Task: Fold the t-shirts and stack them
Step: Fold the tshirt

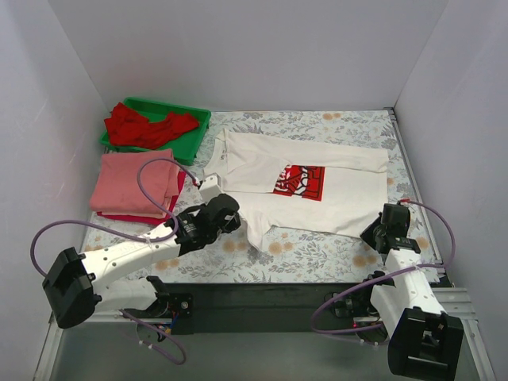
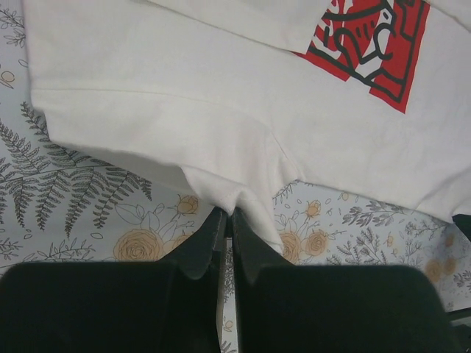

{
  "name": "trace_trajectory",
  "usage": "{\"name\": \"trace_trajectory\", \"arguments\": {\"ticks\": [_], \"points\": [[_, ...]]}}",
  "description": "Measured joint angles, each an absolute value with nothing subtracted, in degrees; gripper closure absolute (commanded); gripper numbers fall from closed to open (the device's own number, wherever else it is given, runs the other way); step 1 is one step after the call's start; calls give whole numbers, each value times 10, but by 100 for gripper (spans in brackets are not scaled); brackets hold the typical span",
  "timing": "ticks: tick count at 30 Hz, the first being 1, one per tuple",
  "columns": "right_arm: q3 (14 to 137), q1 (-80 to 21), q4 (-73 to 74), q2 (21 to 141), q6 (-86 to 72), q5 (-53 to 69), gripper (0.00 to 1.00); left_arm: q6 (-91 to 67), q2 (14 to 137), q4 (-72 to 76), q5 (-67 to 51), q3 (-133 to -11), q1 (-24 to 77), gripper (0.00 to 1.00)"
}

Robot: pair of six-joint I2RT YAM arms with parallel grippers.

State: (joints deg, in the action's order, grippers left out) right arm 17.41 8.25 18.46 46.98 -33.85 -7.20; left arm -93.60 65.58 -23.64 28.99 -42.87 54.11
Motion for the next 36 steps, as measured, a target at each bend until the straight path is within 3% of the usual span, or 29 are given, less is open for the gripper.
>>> {"name": "trace_trajectory", "arguments": {"ticks": [18, 36], "points": [[315, 83, 178, 596, -251, 16, 99, -842, 770, -171, 234, -557, 441, 100], [462, 83, 180, 740, -235, 0, 99, -756, 933, -138, 218, -737, 340, 100]]}}
